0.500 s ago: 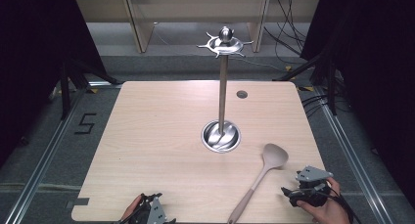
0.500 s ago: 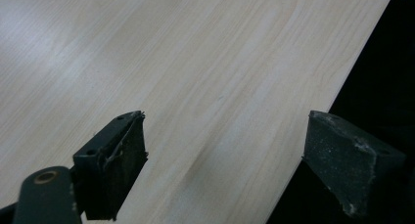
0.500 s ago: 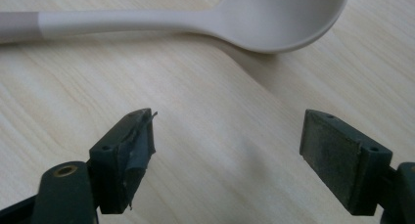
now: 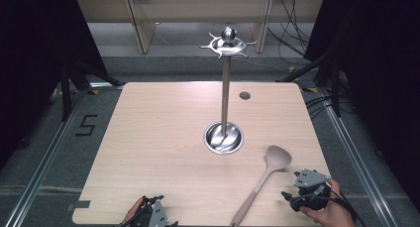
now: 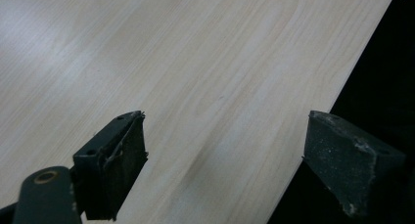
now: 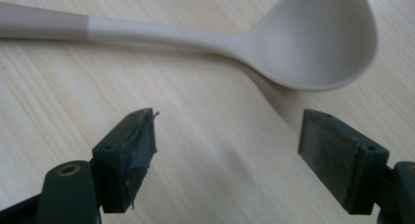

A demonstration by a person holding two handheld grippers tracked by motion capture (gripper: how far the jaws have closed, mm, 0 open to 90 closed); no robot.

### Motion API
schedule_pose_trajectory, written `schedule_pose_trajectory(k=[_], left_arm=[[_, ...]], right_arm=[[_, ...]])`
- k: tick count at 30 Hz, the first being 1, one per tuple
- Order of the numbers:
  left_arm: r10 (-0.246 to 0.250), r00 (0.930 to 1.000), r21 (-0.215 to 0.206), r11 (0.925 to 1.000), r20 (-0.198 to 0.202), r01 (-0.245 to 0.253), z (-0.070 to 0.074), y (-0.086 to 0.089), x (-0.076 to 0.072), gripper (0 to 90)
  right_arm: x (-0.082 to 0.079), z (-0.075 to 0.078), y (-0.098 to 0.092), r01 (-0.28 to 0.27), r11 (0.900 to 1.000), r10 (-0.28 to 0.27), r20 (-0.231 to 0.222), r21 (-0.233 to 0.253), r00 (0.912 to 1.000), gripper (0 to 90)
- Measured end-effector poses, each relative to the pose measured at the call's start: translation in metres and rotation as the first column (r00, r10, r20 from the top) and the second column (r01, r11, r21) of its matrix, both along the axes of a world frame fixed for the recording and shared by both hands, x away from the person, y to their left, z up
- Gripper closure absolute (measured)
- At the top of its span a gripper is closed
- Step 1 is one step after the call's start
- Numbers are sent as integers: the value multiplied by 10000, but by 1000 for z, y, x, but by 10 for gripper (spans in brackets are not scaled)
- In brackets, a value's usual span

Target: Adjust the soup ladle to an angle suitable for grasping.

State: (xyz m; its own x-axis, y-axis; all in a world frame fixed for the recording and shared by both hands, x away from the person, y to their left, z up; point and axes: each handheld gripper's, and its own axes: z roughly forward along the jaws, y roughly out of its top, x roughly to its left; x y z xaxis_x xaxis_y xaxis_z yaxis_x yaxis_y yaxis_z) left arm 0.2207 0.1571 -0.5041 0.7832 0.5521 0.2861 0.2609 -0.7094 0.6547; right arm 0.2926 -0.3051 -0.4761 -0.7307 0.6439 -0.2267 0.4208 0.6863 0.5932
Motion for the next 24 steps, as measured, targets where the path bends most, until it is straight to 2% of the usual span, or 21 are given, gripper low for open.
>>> schedule_pose_trajectory(k=[3,5,8,9,11,14,16,19,21,22,23,24], left_arm=[[12,10000,-35,10000,-29,-13,0,0,0,149],[47,10000,-9,10000,-5,-47,0,0,0,149],[73,10000,-12,10000,-16,-73,-1,0,0,149],[115,9999,26,9999,39,-115,-1,0,1,149],[90,10000,-10,10000,4,-90,-1,0,0,149],[99,9999,7,10000,-15,-99,-2,0,1,149],[104,9999,14,9999,-8,-104,-2,-1,1,149],[93,10000,-23,10000,-24,-93,-1,0,0,149],[96,10000,-24,10000,-24,-96,0,0,0,149],[96,10000,-24,10000,-24,-96,0,0,0,149],[143,9999,38,9999,55,-144,-1,0,1,149],[138,9999,44,9999,70,-138,-1,0,1,149]], right_arm=[[-1,1,4,-115,9999,116,-36,13,9999,227],[-2,6,13,-670,9975,671,25,-226,9977,244],[-2,9,23,-1125,9928,1130,79,-417,9936,260],[-2,9,23,-1125,9928,1130,79,-417,9936,260],[0,12,30,-1690,9833,1696,38,-680,9855,280],[-1,15,40,-1881,9788,1866,-260,-814,9821,293],[1,17,43,-2214,9687,2216,-105,-1125,9751,304],[1,19,46,-2363,9644,2352,-233,-1188,9717,304],[1,20,51,-2520,9555,2530,-133,-1533,9674,317],[0,20,52,-2391,9615,2379,-255,-1354,9710,322],[1,19,53,-2685,9547,2671,-286,-1282,9633,326],[1,19,55,-2745,9518,2733,-279,-1371,9615,327]])
